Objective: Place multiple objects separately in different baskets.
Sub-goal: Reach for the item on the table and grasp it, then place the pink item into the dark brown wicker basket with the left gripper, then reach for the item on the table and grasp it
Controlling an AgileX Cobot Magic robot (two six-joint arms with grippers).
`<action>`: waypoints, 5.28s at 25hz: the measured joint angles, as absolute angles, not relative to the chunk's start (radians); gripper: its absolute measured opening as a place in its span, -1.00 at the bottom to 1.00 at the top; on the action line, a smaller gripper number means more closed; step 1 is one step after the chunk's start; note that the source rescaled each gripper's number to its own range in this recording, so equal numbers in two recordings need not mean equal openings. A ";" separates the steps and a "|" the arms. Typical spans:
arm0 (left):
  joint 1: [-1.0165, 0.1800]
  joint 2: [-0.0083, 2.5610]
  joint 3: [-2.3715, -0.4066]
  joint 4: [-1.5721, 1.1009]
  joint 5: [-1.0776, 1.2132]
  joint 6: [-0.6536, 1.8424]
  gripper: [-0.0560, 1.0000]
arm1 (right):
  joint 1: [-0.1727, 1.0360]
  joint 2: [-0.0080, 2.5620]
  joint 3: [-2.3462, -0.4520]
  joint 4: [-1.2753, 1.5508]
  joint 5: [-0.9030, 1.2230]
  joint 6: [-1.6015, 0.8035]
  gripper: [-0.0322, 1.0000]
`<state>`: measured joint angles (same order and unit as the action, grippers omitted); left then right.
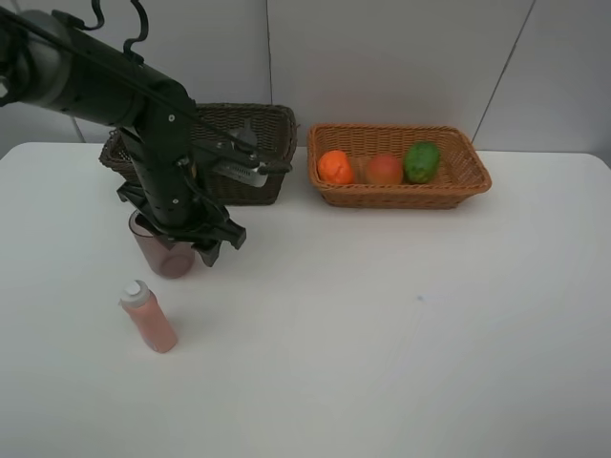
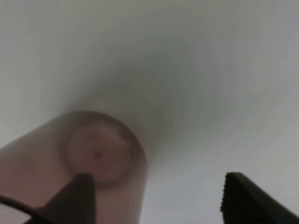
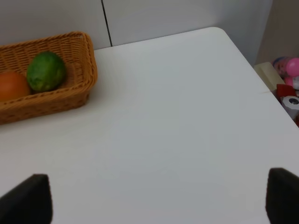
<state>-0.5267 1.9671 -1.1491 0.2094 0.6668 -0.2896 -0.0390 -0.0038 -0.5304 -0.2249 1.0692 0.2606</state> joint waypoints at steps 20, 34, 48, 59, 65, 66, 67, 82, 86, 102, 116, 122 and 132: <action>-0.527 1.976 -1.150 0.214 0.658 -0.291 -0.89 | -0.039 -0.004 -0.530 -0.225 1.069 0.261 1.00; -0.522 1.848 -1.417 0.209 0.909 -0.333 -0.89 | -0.039 -0.004 -0.530 -0.225 1.069 0.261 1.00; -0.289 1.910 -1.508 0.323 0.543 -0.399 -0.89 | -0.039 -0.004 -0.530 -0.225 1.069 0.261 1.00; -0.283 2.092 -1.508 0.357 0.418 -0.402 -0.89 | -0.039 -0.004 -0.530 -0.225 1.069 0.261 1.00; -0.283 2.129 -1.508 0.357 0.400 -0.402 -0.87 | -0.039 -0.004 -0.530 -0.225 1.069 0.261 1.00; -0.283 2.133 -1.508 0.357 0.400 -0.402 -0.85 | -0.039 -0.004 -0.530 -0.225 1.069 0.261 1.00; -0.283 2.135 -1.508 0.357 0.397 -0.402 -0.80 | -0.039 -0.004 -0.530 -0.225 1.069 0.261 1.00; -0.283 2.119 -1.508 0.324 0.434 -0.361 0.88 | -0.039 -0.004 -0.530 -0.225 1.069 0.261 1.00; -0.283 2.042 -1.508 0.278 0.534 -0.287 0.89 | -0.039 -0.004 -0.530 -0.225 1.069 0.261 1.00; -0.388 1.644 -1.221 0.076 0.808 -0.056 0.90 | -0.039 -0.004 -0.530 -0.225 1.069 0.261 1.00; -0.469 1.525 -1.008 0.058 0.966 0.607 0.90 | -0.039 -0.004 -0.530 -0.225 1.069 0.261 1.00; -0.469 1.524 -0.983 0.059 0.975 1.023 0.90 | -0.039 -0.004 -0.530 -0.225 1.069 0.261 1.00; -0.469 1.524 -0.858 0.000 0.942 1.448 0.90 | -0.039 -0.004 -0.530 -0.225 1.069 0.261 1.00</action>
<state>-0.4687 1.5239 -0.8582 0.0000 0.9419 1.4476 -0.0390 -0.0038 -0.5304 -0.2245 1.0692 0.2606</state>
